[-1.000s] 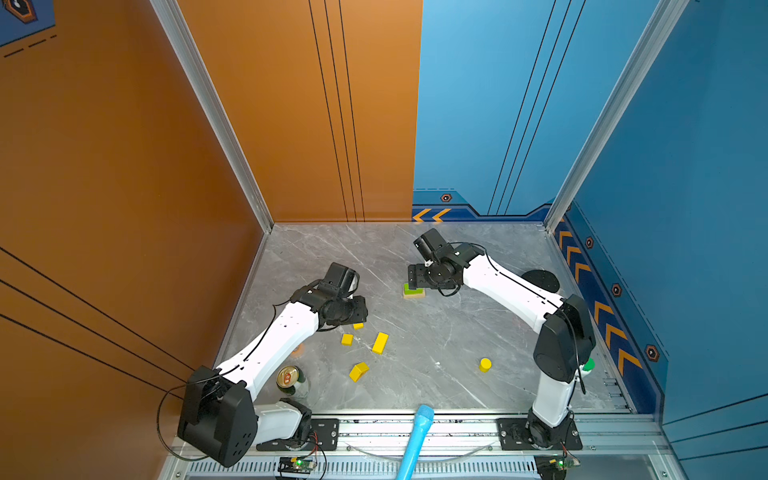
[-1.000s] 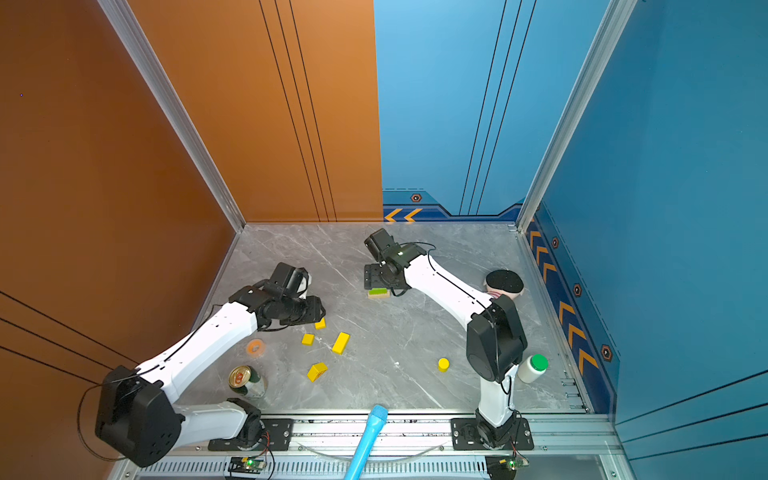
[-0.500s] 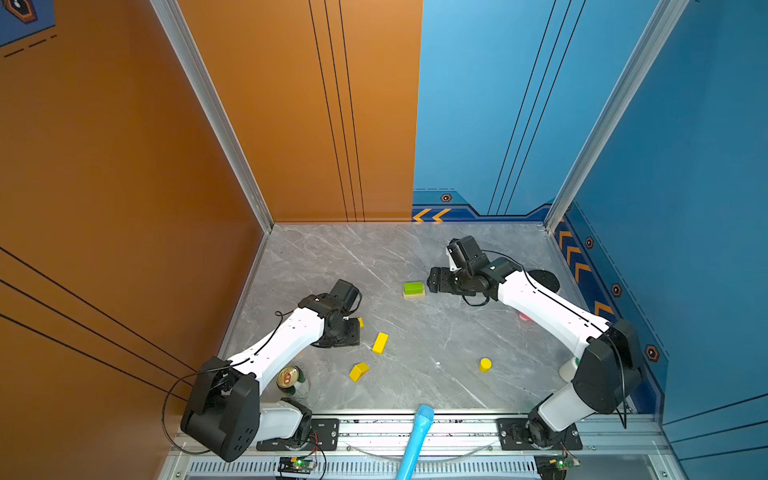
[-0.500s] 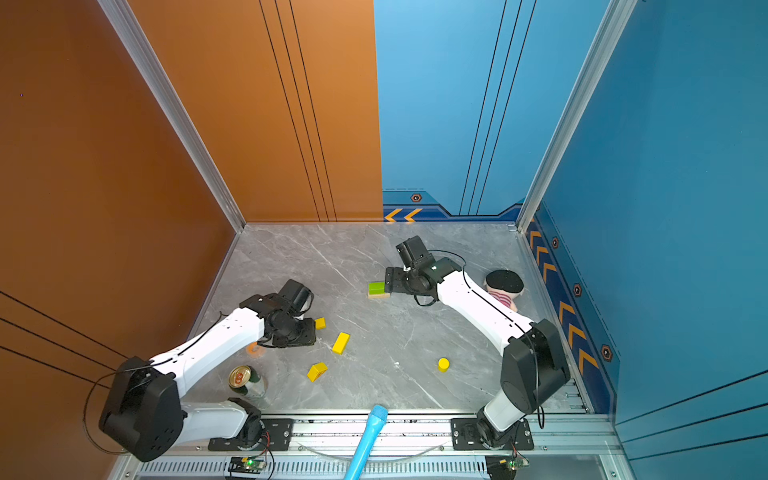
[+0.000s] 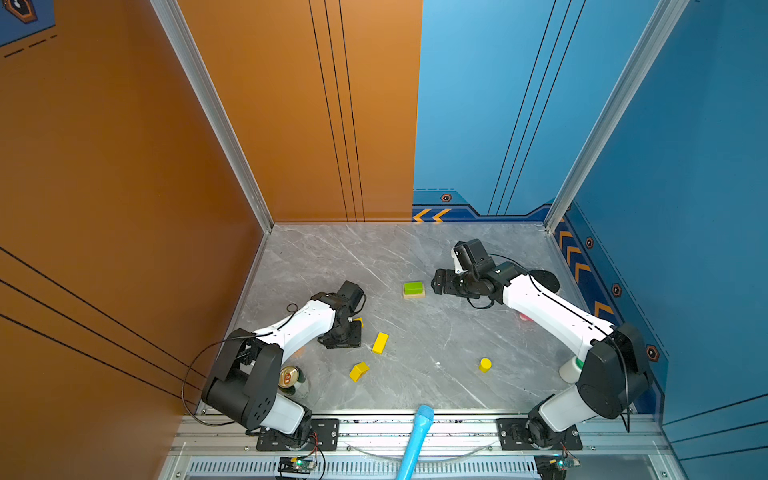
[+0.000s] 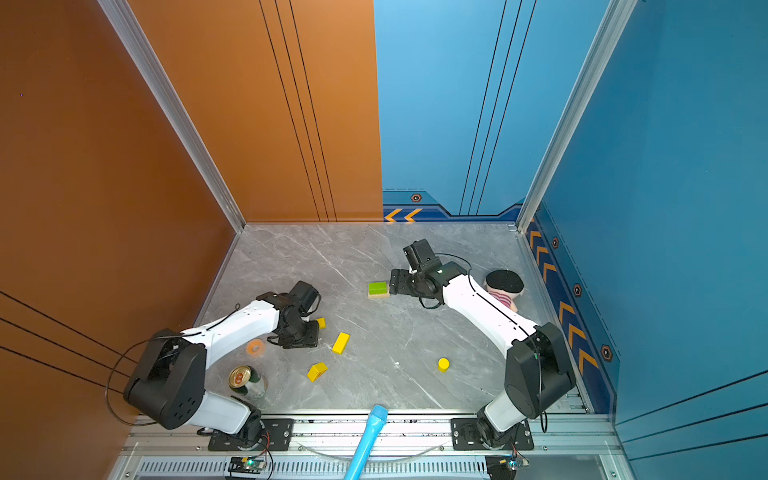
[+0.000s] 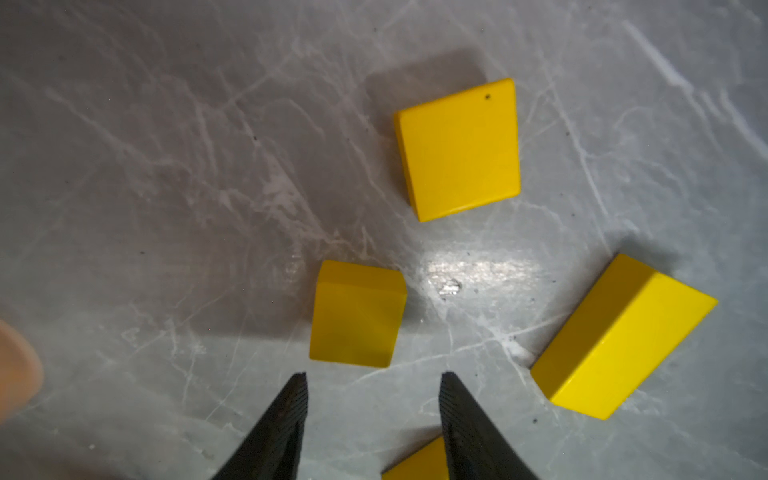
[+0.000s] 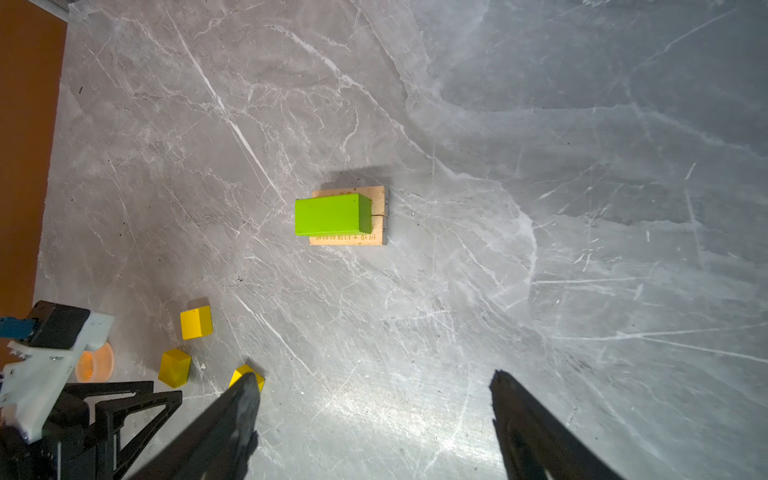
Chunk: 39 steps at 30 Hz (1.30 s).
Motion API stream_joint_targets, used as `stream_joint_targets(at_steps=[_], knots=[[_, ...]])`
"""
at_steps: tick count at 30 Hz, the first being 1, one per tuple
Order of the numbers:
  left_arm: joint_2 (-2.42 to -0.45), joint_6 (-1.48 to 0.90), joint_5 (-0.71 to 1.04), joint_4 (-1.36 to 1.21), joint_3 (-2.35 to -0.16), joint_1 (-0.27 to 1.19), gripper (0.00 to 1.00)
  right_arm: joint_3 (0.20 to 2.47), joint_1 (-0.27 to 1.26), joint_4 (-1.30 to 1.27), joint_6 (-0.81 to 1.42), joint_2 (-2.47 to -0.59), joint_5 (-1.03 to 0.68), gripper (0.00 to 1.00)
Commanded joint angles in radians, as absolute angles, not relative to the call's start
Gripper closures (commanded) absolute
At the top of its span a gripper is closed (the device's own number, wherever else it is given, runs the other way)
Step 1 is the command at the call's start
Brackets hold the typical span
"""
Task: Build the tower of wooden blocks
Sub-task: 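Raise the right gripper away while the left gripper moves over the yellow blocks, then lower the left gripper and grasp the small yellow cube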
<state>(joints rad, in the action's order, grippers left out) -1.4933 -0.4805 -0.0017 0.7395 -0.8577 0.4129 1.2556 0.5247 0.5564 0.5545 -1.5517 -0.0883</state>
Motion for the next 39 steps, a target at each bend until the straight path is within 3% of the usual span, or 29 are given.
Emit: stream_joint_targets(at_steps=[1, 11, 20, 39], knots=[[-1.516, -0.449, -0.037, 0.735, -0.881, 0.398, 0.49, 1.236, 0.515, 0.542, 0.560, -1.520, -0.102, 0.12], [-1.558, -0.435, 0.003, 0.695, -0.880, 0.385, 0.51, 1.225, 0.508, 0.535, 0.566, -1.519, -0.104, 0.12], [-1.567, -0.437, 0.030, 0.684, -0.877, 0.390, 0.62, 1.222, 0.508, 0.529, 0.572, -1.522, -0.107, 0.12], [-1.536, -0.452, 0.045, 0.684, -0.882, 0.402, 0.58, 1.206, 0.506, 0.525, 0.574, -1.516, -0.115, 0.12]])
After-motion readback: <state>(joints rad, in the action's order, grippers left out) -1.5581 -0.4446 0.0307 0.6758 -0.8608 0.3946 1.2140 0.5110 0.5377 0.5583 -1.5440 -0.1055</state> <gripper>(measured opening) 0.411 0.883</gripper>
